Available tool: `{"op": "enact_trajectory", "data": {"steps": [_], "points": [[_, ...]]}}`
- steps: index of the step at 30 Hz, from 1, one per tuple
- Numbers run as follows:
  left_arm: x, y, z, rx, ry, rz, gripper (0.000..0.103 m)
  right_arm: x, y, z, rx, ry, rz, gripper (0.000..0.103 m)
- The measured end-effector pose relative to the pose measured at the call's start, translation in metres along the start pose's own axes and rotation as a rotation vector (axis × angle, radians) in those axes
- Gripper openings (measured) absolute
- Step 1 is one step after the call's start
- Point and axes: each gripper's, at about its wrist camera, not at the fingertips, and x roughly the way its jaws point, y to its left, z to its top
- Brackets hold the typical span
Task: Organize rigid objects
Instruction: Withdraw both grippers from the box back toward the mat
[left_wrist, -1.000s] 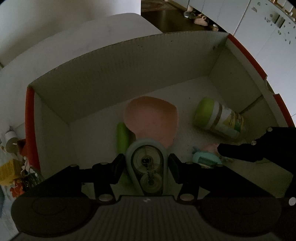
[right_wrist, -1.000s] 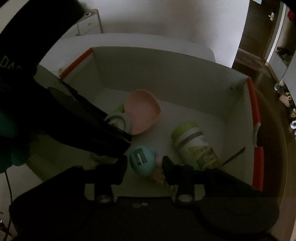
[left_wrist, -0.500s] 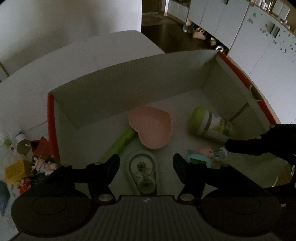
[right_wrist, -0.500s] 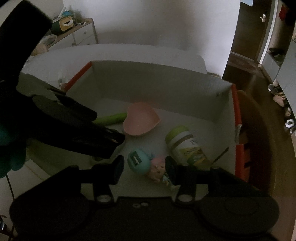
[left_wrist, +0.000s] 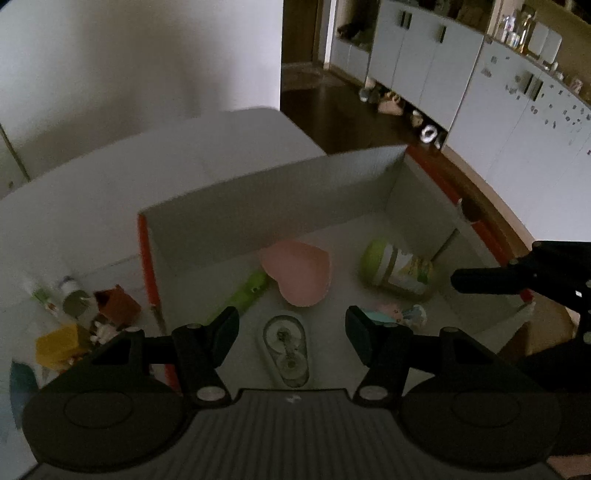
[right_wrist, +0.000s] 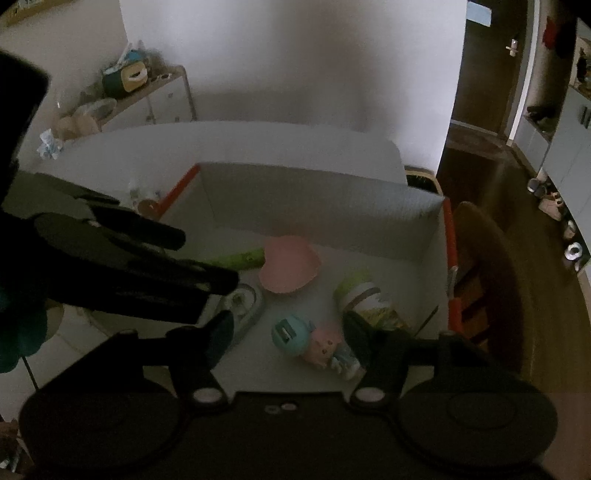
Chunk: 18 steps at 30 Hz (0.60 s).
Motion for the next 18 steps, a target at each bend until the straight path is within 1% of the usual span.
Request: {"op": "enact_trajectory", "data": {"steps": [1, 3, 7, 9, 18], "points": [[-0.005, 0.001, -0.001, 0.002, -0.01, -0.002, 0.063, -0.002, 0.0, 0.001, 0.003, -0.005, 0.001, 0.067], [-0.014, 0.002, -0.004, 0.004, -0.027, -0.001, 0.063, -0.007, 0.001, 0.003, 0.008, -0.019, 0.0, 0.077], [-0.032, 0.008, -0.009, 0.008, -0.067, 0.006, 0.066, -0.016, 0.005, 0.003, 0.015, -0.047, -0.002, 0.081], [-0.039, 0.011, -0.012, 0.001, -0.08, 0.017, 0.066, -0.02, 0.007, 0.003, 0.023, -0.059, -0.001, 0.086], [-0.066, 0.039, -0.031, -0.019, -0.144, 0.026, 0.066, -0.031, 0.03, 0.0, 0.045, -0.112, 0.006, 0.095]]}}
